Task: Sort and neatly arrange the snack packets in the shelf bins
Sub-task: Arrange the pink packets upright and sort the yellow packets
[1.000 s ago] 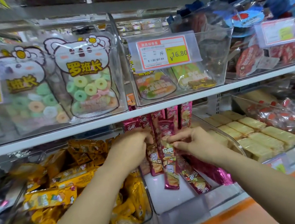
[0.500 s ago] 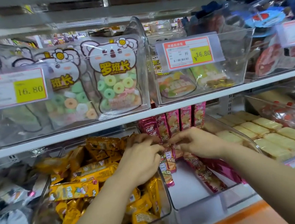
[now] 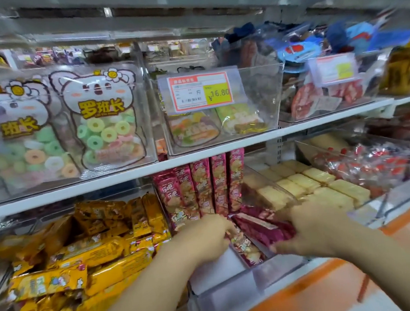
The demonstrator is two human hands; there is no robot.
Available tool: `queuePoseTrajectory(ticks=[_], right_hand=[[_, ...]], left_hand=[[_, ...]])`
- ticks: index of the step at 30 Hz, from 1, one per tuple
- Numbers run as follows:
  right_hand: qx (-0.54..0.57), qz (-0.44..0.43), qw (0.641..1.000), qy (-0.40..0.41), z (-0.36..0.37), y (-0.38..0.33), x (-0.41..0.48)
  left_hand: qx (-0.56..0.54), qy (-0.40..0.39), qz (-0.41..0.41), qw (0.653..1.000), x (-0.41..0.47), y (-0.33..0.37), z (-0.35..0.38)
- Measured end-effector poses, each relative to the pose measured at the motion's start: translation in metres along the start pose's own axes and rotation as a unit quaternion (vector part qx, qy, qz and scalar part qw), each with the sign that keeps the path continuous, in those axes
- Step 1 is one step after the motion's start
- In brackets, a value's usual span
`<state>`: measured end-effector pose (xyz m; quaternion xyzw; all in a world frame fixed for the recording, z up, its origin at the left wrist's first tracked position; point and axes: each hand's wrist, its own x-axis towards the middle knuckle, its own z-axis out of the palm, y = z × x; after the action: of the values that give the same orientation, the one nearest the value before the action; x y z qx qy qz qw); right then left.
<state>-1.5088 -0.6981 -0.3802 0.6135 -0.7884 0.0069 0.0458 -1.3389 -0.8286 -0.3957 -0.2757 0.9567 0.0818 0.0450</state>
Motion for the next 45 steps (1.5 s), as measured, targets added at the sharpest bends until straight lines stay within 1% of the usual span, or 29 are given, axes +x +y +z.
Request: queuePoseTrajectory(ticks=[2, 4, 6, 9, 12, 13, 15, 17, 18, 19, 20, 21, 23, 25, 28, 30, 32, 36, 37, 38, 41, 43, 45], right_hand=[[0.031, 0.000, 1.000, 0.002, 0.008, -0.001, -0.006], [0.037, 0.004, 0.999, 0.023, 0.019, -0.003, -0.008], [0.035, 0.009, 0.997, 0.062, 0.025, -0.003, -0.007], [0.040, 0.014, 0.996, 0.079, 0.019, 0.002, -0.006], [0.048, 0.032, 0.992, 0.109, 0.003, 0.011, -0.011], [0.056, 0.038, 0.991, 0.119, -0.001, 0.014, -0.014], [0.067, 0.045, 0.988, 0.132, -0.008, 0.017, -0.019], [0.067, 0.046, 0.987, 0.139, -0.011, 0.016, -0.022], [0.064, 0.047, 0.987, 0.140, -0.011, 0.016, -0.023], [0.063, 0.050, 0.987, 0.140, -0.012, 0.015, -0.023], [0.066, 0.052, 0.986, 0.144, -0.012, 0.015, -0.023], [0.069, 0.056, 0.985, 0.151, -0.013, 0.015, -0.023], [0.075, 0.064, 0.981, 0.168, -0.016, 0.016, -0.023], [0.082, 0.067, 0.979, 0.176, -0.019, 0.017, -0.024], [0.095, 0.066, 0.977, 0.177, -0.020, 0.020, -0.023], [0.121, 0.070, 0.973, 0.183, -0.018, 0.023, -0.020], [0.158, 0.069, 0.967, 0.189, -0.016, 0.026, -0.017], [0.231, 0.049, 0.947, 0.218, -0.014, 0.025, -0.012], [0.239, 0.045, 0.942, 0.233, -0.013, 0.024, -0.012], [0.244, 0.040, 0.935, 0.253, -0.012, 0.022, -0.011], [0.253, 0.032, 0.914, 0.315, -0.009, 0.018, -0.008], [0.254, 0.030, 0.908, 0.332, -0.006, 0.016, -0.006], [0.260, 0.029, 0.908, 0.328, -0.002, 0.015, -0.003]], left_hand=[[-0.023, -0.044, 0.027, 0.998, 0.008, 0.010, 0.007], [-0.035, -0.081, 0.052, 0.995, 0.016, 0.019, 0.013], [-0.026, -0.104, 0.072, 0.992, 0.024, 0.025, 0.019], [0.019, -0.125, 0.076, 0.989, 0.033, 0.029, 0.030], [0.057, -0.123, 0.069, 0.988, 0.037, 0.029, 0.038], [0.076, -0.116, 0.079, 0.987, 0.038, 0.031, 0.039], [0.120, -0.104, 0.132, 0.978, 0.040, 0.034, 0.041], [0.181, -0.071, 0.187, 0.963, 0.038, 0.036, 0.040], [0.189, -0.058, 0.185, 0.963, 0.037, 0.037, 0.038], [0.173, -0.049, 0.188, 0.965, 0.037, 0.035, 0.037], [0.146, -0.056, 0.170, 0.973, 0.037, 0.034, 0.036], [0.094, -0.050, 0.137, 0.985, 0.039, 0.031, 0.037], [-0.001, -0.031, 0.114, 0.993, 0.038, 0.027, 0.032], [-0.088, -0.013, 0.084, 0.993, 0.036, 0.026, 0.023], [-0.162, 0.020, 0.071, 0.984, 0.029, 0.023, 0.008], [-0.234, 0.056, 0.062, 0.969, 0.023, 0.020, -0.002], [-0.335, 0.081, 0.048, 0.937, 0.016, 0.018, -0.009], [-0.463, 0.141, 0.004, 0.875, 0.009, 0.016, -0.012], [-0.475, 0.158, -0.013, 0.866, 0.008, 0.018, -0.012], [-0.471, 0.178, -0.030, 0.864, 0.008, 0.019, -0.012], [-0.438, 0.217, -0.048, 0.871, 0.011, 0.024, -0.010], [-0.428, 0.228, -0.064, 0.872, 0.014, 0.025, -0.008], [-0.400, 0.240, -0.084, 0.881, 0.018, 0.026, -0.008]])
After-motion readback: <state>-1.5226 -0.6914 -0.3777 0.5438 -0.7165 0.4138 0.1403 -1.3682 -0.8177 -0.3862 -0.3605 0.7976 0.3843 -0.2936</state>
